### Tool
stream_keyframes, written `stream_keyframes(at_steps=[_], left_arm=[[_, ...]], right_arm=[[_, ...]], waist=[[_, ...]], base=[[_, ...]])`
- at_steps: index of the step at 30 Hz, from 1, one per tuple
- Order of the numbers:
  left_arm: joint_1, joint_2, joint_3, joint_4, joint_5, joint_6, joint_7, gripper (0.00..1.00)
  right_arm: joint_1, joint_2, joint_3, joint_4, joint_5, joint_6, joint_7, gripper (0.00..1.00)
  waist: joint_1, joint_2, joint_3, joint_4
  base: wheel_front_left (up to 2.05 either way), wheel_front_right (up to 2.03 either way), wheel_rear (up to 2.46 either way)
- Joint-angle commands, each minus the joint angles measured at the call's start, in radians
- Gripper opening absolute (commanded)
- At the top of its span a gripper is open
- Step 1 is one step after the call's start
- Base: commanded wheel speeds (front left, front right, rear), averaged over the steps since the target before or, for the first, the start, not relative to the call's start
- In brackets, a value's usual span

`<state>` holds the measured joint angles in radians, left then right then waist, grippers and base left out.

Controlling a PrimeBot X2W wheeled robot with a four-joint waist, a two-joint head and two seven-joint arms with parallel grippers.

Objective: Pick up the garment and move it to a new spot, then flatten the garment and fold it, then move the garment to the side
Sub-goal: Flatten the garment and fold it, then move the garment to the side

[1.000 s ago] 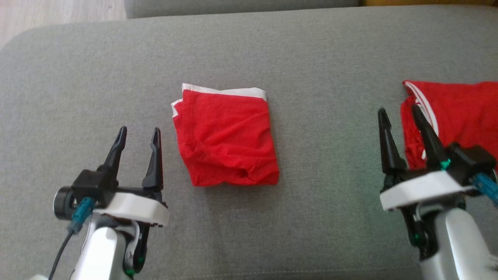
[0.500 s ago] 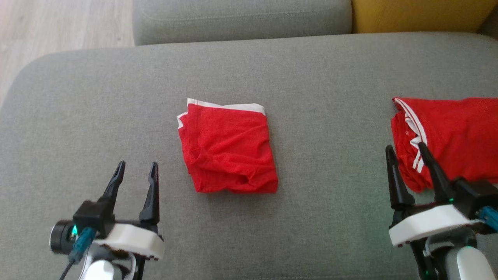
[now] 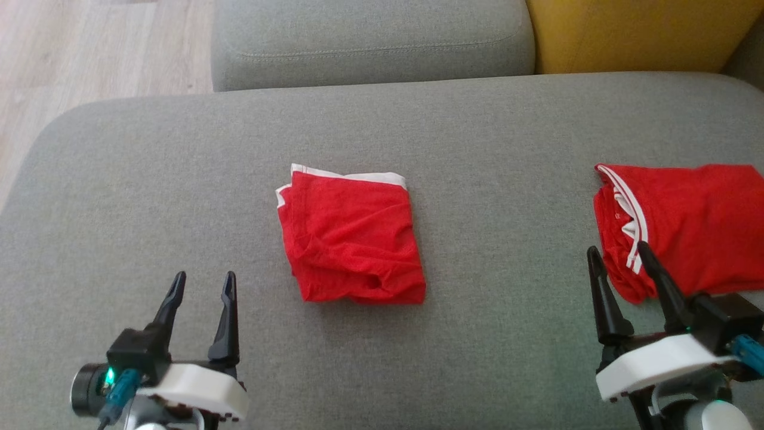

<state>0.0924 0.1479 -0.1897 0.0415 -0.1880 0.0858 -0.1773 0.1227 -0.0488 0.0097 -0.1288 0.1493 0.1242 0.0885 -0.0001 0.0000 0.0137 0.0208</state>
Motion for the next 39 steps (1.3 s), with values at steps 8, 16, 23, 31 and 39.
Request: stream_keyframes(at_steps=[8, 16, 23, 31, 39], left_arm=[[-0.033, 0.018, 0.031, -0.039, -0.009, 0.01, -0.004, 1.0], [-0.034, 0.019, 0.025, -0.04, -0.012, 0.016, -0.006, 1.0], [-0.057, 0.017, 0.013, -0.045, -0.013, 0.015, -0.003, 1.0], [-0.149, -0.004, -0.014, -0.024, -0.017, -0.007, -0.037, 1.0], [-0.229, -0.033, -0.032, 0.019, -0.024, -0.022, -0.07, 1.0]], right_arm=[[-0.02, -0.006, 0.026, -0.044, -0.006, 0.007, 0.006, 1.0], [-0.021, -0.005, 0.026, -0.039, -0.006, 0.007, 0.009, 1.0], [-0.045, -0.004, 0.022, -0.002, 0.006, 0.007, 0.014, 1.0], [-0.204, -0.003, 0.104, 0.194, 0.025, 0.007, -0.001, 1.0], [-0.388, -0.003, 0.254, 0.512, 0.096, 0.007, -0.046, 1.0]], waist=[[0.0001, 0.0, 0.001, 0.002], [0.0001, 0.0, -0.001, 0.004], [0.0001, 0.0, 0.023, 0.026], [0.0001, 0.0, 0.114, 0.112], [0.0001, 0.0, 0.194, 0.194]], base=[[0.0, 0.0, 0.0], [0.0, 0.0, 0.0], [0.0, 0.0, 0.0], [0.0, 0.0, 0.0], [0.0, 0.0, 0.0]])
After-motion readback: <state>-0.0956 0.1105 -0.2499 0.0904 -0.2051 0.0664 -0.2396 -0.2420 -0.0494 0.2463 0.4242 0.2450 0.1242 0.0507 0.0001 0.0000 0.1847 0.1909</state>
